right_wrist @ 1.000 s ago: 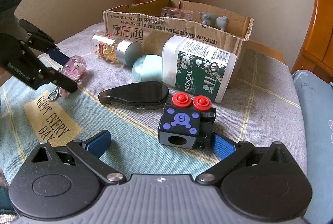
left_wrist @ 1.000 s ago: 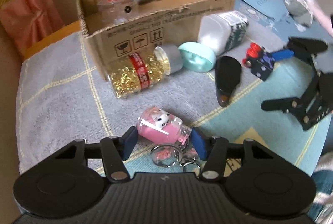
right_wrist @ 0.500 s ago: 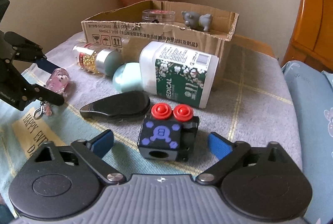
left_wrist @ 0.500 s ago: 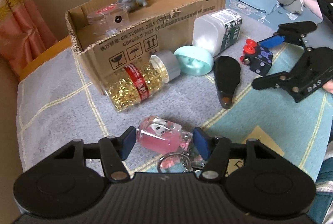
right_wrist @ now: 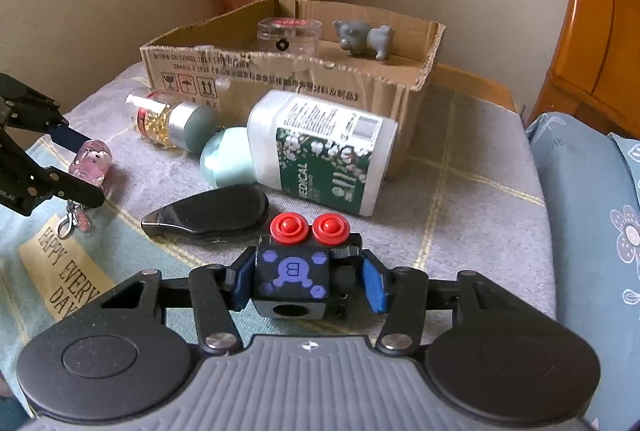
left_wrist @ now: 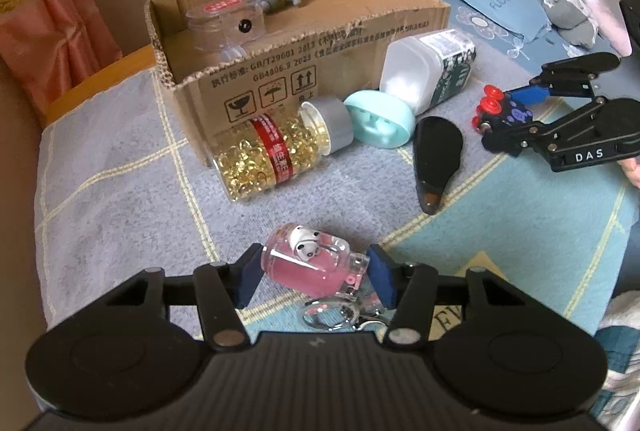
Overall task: Organize rigid objects
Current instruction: 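Close left gripper on pink keychain while right gripper lifts black cube, then drop pink keychain into box with left gripper while right gripper drops black cube in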
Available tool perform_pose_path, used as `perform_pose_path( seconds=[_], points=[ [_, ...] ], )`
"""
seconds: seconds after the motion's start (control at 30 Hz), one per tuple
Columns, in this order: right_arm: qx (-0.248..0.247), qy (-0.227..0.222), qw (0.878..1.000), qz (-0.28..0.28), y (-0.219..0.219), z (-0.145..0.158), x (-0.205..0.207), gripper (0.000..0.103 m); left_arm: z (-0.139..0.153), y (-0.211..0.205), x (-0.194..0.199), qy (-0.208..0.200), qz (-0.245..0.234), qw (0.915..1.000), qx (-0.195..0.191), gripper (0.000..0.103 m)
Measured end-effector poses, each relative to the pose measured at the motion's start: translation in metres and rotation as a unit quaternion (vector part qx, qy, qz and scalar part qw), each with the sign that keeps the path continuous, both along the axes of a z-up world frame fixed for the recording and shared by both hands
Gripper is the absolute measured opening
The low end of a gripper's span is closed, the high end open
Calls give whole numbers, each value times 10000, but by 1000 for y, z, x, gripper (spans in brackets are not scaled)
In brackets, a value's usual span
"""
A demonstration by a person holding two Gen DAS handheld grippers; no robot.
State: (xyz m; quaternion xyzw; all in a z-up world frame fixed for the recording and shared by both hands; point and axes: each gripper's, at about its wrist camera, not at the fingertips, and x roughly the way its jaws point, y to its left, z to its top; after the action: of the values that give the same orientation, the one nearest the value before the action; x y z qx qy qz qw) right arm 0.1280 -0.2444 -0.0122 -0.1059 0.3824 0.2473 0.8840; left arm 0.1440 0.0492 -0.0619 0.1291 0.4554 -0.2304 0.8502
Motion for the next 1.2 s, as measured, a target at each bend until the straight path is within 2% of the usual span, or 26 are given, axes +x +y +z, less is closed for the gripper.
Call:
perform_pose_path(
  seconds=[0.23, 0.47, 0.67, 0.87, 1.03, 1.2],
  points=[
    [-35, -93, 9998, 198, -6, 22, -5, 58, 27, -4, -7, -15, -54, 9999, 136, 55],
    [36, -176, 9990, 420, -6, 46, -5, 58, 53, -10, -8, 28, -106, 9999, 83, 55],
    [-32, -418, 9973, 606, 2, 66, 2, 58, 81, -18, -2, -177, -239, 9996, 18, 55],
    [-12, -565, 9960, 685, 8, 86, 19, 58, 113, -22, 17, -487, -254, 9985, -75, 55],
    [68, -657, 9957, 654, 15, 101, 39, 58, 138, -26, 48, -769, -139, 9969, -82, 55],
    [106, -718, 9952, 655, 24, 108, 53, 58, 147, -29, 81, -989, 37, 9951, -54, 55]
  ],
)
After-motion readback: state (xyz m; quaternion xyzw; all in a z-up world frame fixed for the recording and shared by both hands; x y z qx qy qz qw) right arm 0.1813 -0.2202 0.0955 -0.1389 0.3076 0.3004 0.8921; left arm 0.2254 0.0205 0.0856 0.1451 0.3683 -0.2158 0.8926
